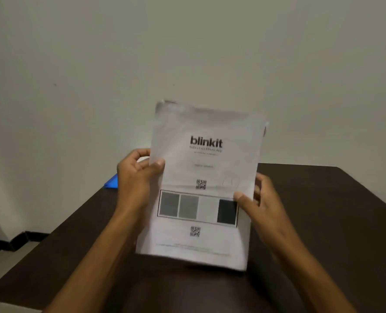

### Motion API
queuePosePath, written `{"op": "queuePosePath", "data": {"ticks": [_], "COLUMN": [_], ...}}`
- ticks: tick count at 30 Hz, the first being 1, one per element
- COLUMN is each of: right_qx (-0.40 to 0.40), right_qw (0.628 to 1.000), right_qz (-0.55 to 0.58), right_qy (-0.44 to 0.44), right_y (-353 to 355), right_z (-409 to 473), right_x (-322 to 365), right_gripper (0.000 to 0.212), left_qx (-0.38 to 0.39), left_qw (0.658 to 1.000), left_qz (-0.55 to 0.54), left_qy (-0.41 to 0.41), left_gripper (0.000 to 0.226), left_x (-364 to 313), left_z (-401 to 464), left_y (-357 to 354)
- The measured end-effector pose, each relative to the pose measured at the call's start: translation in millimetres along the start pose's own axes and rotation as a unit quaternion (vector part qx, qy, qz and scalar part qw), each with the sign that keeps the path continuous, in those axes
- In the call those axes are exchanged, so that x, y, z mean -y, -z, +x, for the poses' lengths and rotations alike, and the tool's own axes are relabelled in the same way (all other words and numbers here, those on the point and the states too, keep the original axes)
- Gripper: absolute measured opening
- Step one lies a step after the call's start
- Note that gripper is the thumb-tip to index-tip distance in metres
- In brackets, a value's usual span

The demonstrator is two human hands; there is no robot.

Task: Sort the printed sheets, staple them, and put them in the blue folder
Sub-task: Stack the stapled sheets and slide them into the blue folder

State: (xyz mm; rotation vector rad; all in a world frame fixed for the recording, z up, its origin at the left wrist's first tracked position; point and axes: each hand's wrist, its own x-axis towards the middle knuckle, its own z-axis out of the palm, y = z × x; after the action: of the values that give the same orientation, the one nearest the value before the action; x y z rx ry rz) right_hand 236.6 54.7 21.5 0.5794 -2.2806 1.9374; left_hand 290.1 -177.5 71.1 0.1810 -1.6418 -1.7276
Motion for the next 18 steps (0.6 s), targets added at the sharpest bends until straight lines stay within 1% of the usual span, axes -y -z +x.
{"op": "queuePosePath", "data": {"ticks": [2, 3, 6, 8, 10, 11, 14, 16, 18], "right_qx": [-0.027, -0.037, -0.049, -0.053, -0.053, -0.049, -0.047, -0.090, -0.150], "right_qw": [0.997, 0.994, 0.987, 0.988, 0.991, 0.993, 0.996, 0.992, 0.981], "right_qz": [0.013, 0.017, 0.024, 0.003, -0.025, -0.031, -0.043, -0.067, -0.099], "right_qy": [0.071, 0.100, 0.149, 0.146, 0.116, 0.100, 0.067, 0.066, 0.069], "right_y": [19.2, 28.6, 50.0, 55.1, 55.6, 54.4, 50.1, 54.8, 66.9], "right_z": [10.1, 13.7, 20.4, 17.2, 10.6, 6.9, 1.5, 4.6, 11.0], "right_x": [18.4, 26.9, 39.8, 28.1, 3.4, -9.1, -29.6, -28.6, -21.5], "right_gripper": [0.035, 0.030, 0.028, 0.031, 0.029, 0.027, 0.027, 0.017, 0.008], "left_qx": [0.018, 0.028, 0.055, 0.072, 0.102, 0.110, 0.095, 0.104, 0.125], "left_qw": [0.998, 0.997, 0.995, 0.995, 0.995, 0.994, 0.990, 0.991, 0.990], "left_qz": [-0.045, -0.060, -0.062, -0.048, -0.023, -0.009, -0.003, 0.021, 0.040], "left_qy": [-0.027, -0.037, -0.053, -0.038, 0.000, 0.024, 0.104, 0.084, 0.061], "left_gripper": [0.019, 0.024, 0.029, 0.035, 0.034, 0.029, 0.014, 0.008, 0.009], "left_x": [-12.0, -15.4, -13.2, 2.4, 27.4, 39.9, 60.3, 58.1, 48.1], "left_z": [4.0, 5.4, 4.9, -3.9, -19.5, -28.3, -46.4, -43.7, -38.5], "left_y": [-19.4, -30.0, -56.6, -65.1, -69.3, -71.6, -78.6, -84.1, -92.5]}}
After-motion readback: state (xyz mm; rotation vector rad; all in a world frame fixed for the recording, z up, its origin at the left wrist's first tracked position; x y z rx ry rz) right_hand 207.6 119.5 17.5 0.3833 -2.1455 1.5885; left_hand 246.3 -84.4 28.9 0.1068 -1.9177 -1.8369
